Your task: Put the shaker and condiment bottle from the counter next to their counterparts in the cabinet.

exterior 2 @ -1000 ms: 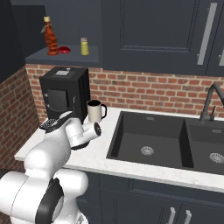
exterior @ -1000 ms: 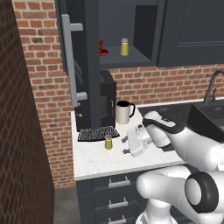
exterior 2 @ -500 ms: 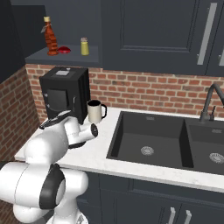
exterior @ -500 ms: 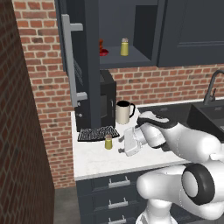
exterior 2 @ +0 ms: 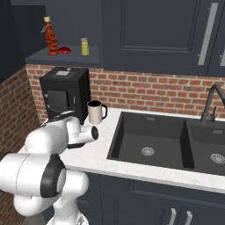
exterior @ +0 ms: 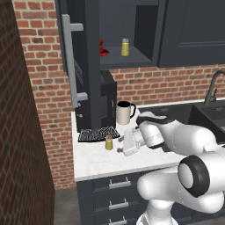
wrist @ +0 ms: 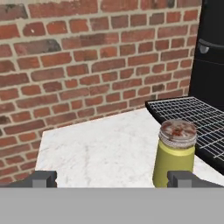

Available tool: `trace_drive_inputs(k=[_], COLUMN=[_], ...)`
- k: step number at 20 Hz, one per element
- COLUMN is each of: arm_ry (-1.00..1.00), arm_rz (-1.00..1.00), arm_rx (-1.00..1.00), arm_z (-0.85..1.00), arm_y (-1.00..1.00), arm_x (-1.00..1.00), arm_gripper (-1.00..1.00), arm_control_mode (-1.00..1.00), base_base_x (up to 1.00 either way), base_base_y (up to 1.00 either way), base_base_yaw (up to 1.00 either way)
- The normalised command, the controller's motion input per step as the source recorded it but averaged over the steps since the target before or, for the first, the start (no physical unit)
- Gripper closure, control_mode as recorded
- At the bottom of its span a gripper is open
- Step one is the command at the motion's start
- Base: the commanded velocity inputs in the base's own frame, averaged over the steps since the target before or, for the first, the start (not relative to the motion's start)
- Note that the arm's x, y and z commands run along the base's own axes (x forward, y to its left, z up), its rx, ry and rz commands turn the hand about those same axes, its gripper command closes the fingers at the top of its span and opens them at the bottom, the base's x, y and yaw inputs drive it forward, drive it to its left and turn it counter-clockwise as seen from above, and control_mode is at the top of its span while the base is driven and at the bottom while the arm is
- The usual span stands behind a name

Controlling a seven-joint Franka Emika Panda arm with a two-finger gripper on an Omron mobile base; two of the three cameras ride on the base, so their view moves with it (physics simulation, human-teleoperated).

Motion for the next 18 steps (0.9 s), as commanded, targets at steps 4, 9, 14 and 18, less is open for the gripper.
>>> trace_drive_inputs(k=[4,9,14,18], arm_ry=[0.00,0.00,0.00,0.00], arm_rz=[-0.02,-0.02,-0.01,0.00], arm_rx=[0.03,0.03,0.03,0.01], arm_z=[-0.06,-0.06,-0.03,-0.03], arm_y=[0.00,0.00,0.02,0.12], arm_x=[0.20,0.22,0.16,0.18], arm_gripper=[-1.00,-1.00,-1.00,-1.00], arm_control_mode=[-1.00,-1.00,-1.00,-1.00], base_base_x=[0.00,0.00,0.00,0.00], base_base_y=[0.00,0.00,0.00,0.00], base_base_yaw=[0.00,0.00,0.00,0.00])
